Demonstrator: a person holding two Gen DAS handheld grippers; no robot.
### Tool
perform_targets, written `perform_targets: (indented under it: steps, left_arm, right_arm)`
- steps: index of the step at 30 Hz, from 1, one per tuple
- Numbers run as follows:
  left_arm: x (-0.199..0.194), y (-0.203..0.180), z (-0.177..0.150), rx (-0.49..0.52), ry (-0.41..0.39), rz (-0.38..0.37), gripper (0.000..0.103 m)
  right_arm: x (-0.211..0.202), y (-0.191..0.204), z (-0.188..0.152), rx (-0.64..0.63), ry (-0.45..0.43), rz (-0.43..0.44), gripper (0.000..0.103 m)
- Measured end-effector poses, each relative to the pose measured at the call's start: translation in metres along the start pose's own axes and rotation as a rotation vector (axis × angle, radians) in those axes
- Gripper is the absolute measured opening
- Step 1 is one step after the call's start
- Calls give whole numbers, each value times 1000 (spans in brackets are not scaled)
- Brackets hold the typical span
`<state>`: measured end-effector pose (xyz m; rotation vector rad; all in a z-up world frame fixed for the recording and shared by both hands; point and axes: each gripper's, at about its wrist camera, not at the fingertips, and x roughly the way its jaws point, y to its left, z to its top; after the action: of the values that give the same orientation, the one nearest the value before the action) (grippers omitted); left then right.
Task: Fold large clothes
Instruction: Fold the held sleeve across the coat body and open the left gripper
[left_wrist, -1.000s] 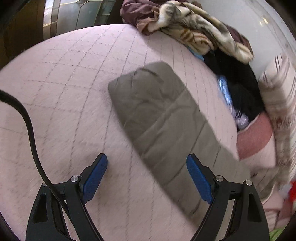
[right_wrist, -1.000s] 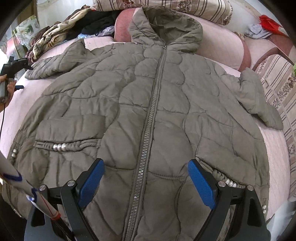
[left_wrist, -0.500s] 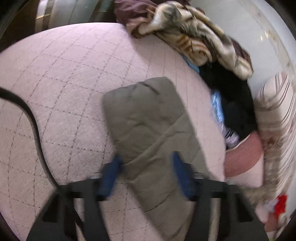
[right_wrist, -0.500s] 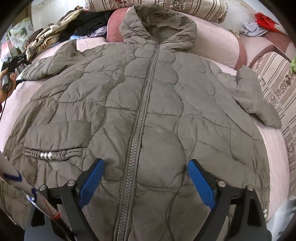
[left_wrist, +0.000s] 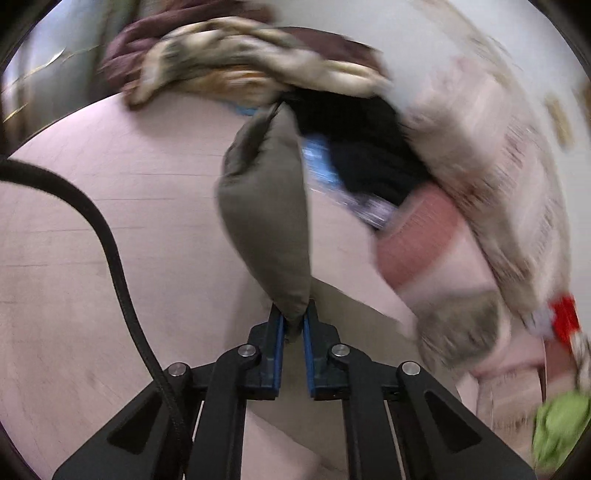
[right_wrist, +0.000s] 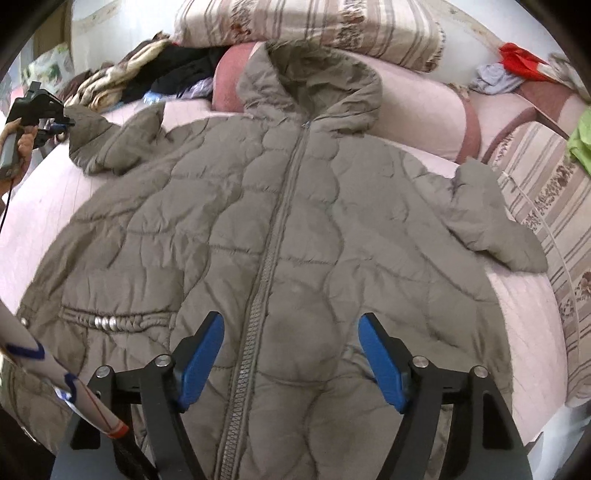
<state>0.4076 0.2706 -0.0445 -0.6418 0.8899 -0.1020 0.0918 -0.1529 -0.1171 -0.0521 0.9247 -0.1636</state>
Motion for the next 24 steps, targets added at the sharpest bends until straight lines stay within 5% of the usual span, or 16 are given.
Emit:
perform_targets:
  steps: [5,11,16,21,24]
  left_arm:
    - [-4,-83,-54,196,69,-91,8]
    - [20,-125,-123,304,172,-104,8]
    - [35,-123,-162,336,224,-38,8]
    - [20,-121,-187,394,190,89,9]
    - [-2,-115,-196,408,151,126,22]
  right_arm:
    - [-13,-27,1,72,-26,-17,79]
    - [-23,-61,-7,146,-25,-51,79]
    - [-21,-84,-14,206,8,-52,79]
    - [-14,-93,-13,244,44,-20,80]
    - [-9,-88,-2,239,57,17,80]
